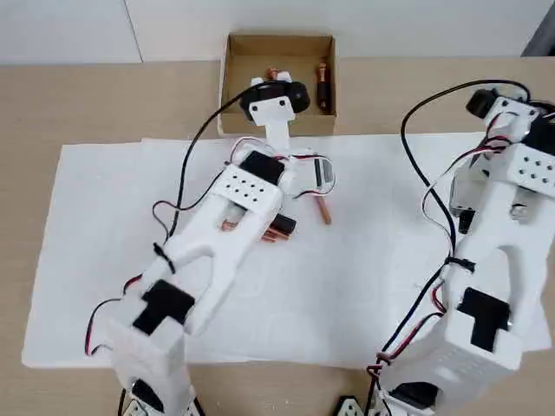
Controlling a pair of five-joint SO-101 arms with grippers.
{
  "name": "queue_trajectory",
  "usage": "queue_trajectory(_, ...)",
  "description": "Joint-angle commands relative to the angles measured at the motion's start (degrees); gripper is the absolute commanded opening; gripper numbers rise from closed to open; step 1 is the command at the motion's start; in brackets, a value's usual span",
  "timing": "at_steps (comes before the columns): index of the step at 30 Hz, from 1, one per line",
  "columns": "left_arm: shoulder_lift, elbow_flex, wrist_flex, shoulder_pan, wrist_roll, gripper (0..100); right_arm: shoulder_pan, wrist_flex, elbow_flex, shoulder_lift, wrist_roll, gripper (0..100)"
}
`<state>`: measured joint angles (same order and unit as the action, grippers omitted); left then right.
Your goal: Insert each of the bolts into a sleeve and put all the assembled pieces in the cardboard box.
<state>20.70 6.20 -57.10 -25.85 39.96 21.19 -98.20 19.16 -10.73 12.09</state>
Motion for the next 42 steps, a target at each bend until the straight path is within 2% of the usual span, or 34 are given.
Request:
queue_trajectory(1,2.7,5.6,1.1,-0.4,0.9,18,0.6,-0.1,0.0,3.6,-0.4,0.6)
queue_trajectory(16,9.8,7.8,1.4,-0.3,1.5,18,0.5,-0.4,0.0,3.6,-0.4,0.6)
queue_trajectory(24,11.3,7.8,5.9,-0.3,1.5,18,0.4,-0.7,0.0,3.6,-0.4,0.6)
queue_trajectory(32,14.2,7.8,6.2,-0.2,1.5,18,0.3,-0.7,0.0,3.6,-0.4,0.6)
queue_trajectory(42,14.3,7.8,8.3,-0.1,1.3,1,0.3,-0.7,0.0,3.6,-1.6,0.6)
